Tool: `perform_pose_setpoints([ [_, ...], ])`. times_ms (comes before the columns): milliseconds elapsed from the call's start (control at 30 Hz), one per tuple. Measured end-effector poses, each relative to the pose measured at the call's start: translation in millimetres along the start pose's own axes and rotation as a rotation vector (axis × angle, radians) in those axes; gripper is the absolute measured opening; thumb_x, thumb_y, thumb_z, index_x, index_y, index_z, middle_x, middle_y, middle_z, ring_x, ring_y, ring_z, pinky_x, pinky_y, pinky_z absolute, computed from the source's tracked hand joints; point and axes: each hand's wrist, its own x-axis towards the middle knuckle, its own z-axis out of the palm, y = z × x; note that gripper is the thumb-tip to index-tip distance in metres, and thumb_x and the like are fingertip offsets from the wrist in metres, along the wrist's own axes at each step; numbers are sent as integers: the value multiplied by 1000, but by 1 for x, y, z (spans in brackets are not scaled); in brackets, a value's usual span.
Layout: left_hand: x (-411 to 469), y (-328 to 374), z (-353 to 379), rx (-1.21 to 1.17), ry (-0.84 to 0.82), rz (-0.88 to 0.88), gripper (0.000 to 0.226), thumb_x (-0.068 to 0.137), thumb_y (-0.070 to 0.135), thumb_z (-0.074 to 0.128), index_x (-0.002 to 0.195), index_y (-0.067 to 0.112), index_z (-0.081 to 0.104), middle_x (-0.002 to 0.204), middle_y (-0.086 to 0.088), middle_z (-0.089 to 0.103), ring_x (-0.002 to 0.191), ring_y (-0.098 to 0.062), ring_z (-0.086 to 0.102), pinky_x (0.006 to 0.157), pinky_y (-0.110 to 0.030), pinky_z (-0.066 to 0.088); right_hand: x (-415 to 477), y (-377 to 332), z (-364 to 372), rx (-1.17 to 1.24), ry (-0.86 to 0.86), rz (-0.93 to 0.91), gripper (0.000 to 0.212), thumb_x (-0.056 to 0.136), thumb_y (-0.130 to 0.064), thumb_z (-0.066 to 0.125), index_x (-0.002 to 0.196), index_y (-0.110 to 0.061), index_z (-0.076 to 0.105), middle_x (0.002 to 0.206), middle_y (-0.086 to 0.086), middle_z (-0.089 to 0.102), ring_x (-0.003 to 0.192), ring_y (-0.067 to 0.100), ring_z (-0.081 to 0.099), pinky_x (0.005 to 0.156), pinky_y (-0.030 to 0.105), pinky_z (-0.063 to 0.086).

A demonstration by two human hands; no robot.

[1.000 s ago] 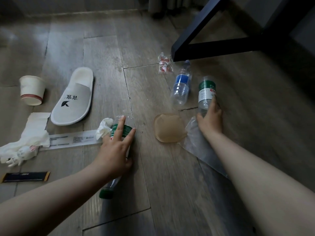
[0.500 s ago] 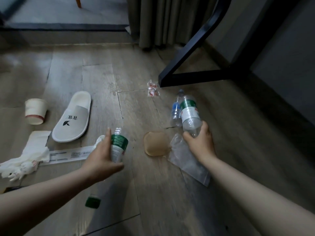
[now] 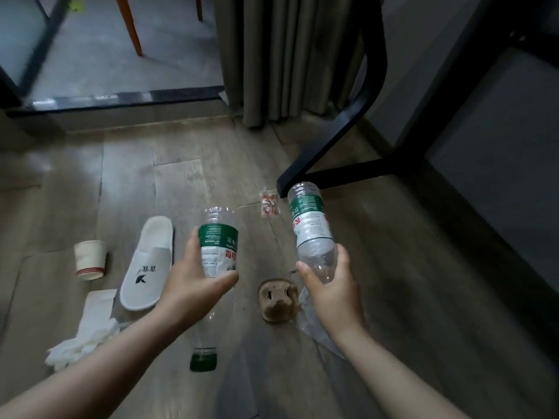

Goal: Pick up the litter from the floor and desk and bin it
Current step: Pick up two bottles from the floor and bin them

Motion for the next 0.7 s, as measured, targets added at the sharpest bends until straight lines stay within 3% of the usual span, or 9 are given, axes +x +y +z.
perform_pose_setpoints([
  [133,-27,74,-51,18,22,-20,83,72,13,73,142,27,31,90,20,58,73,10,58,55,-4,40,-21,-77,-24,14,-13,21,64,80,-35,74,134,-19,43,115,0,67,93,8,66,80,19,51],
  [233,-45,141,-98,6,-18,-30,98,70,19,73,150,29,17,99,11,62,84,-3,61,70,-18,45,-43,-148,-55,23,-8,29,72,79,-40,73,139,-20,38,119,1,65,96,10,66,87,32,53],
  [333,-67,224,-149,-42,-20,-28,102,69,19,75,151,32,13,105,7,62,86,-8,61,71,-25,47,-63,-228,-97,58,11,19,77,78,-44,73,141,-23,34,120,0,65,97,10,67,87,37,55],
  [500,-106,367,-233,-88,-30,92,107,60,30,71,150,35,14,108,8,63,91,-9,62,76,-24,47,-106,-376,-179,108,-14,-37,68,82,-36,72,139,-25,37,116,-6,65,91,-3,65,72,10,50],
  [567,-120,421,-263,-84,-31,136,102,67,19,76,149,37,17,107,6,64,89,-6,63,70,-18,45,-125,-433,-214,131,-12,-77,62,82,-33,73,134,-27,40,111,-9,66,88,-7,64,70,6,47],
  [700,-147,529,-315,-117,-17,285,95,70,12,76,140,47,23,101,12,63,88,-5,62,75,-24,50,-150,-532,-287,161,57,-173,55,82,-31,73,125,-37,39,96,-11,68,81,-5,65,66,7,45],
])
